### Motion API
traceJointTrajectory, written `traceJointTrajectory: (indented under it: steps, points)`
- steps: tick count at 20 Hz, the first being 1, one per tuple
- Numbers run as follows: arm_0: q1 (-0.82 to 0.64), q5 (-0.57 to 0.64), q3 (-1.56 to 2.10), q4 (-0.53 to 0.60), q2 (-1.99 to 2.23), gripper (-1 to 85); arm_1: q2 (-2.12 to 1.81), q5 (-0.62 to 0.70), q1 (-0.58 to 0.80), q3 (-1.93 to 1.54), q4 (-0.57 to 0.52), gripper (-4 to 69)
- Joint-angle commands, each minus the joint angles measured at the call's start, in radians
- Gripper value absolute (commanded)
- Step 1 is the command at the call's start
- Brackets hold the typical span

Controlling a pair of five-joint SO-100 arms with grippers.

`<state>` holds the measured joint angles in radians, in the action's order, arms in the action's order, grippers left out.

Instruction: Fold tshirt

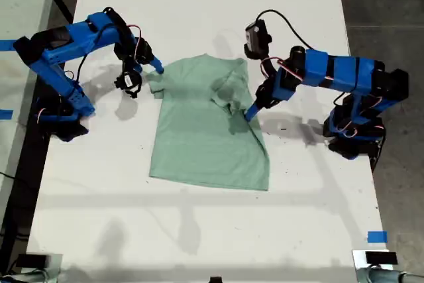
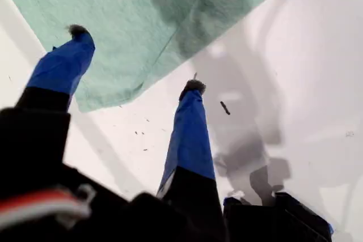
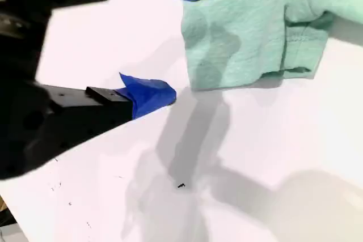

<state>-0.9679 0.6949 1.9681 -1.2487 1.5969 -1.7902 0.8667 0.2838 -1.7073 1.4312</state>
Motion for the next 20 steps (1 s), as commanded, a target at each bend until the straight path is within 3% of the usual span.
traceJointTrajectory:
  steps: [1, 5, 10, 20]
  points:
    - [-0.031, 0.035, -0.043, 0.061, -0.018, 27.2, -0.095, -0.011, -0.014, 0.005, -0.035, 33.2]
    - [-0.058, 0.040, -0.058, 0.117, -0.124, 20.2, -0.106, -0.012, -0.017, -0.005, -0.037, 33.2]
    - [-0.071, 0.008, -0.078, 0.124, -0.198, 0.1, -0.173, -0.017, -0.011, -0.080, -0.052, 32.9]
    - [-0.081, 0.012, -0.067, 0.084, 0.178, 0.1, -0.238, -0.023, -0.006, -0.166, -0.080, 32.3]
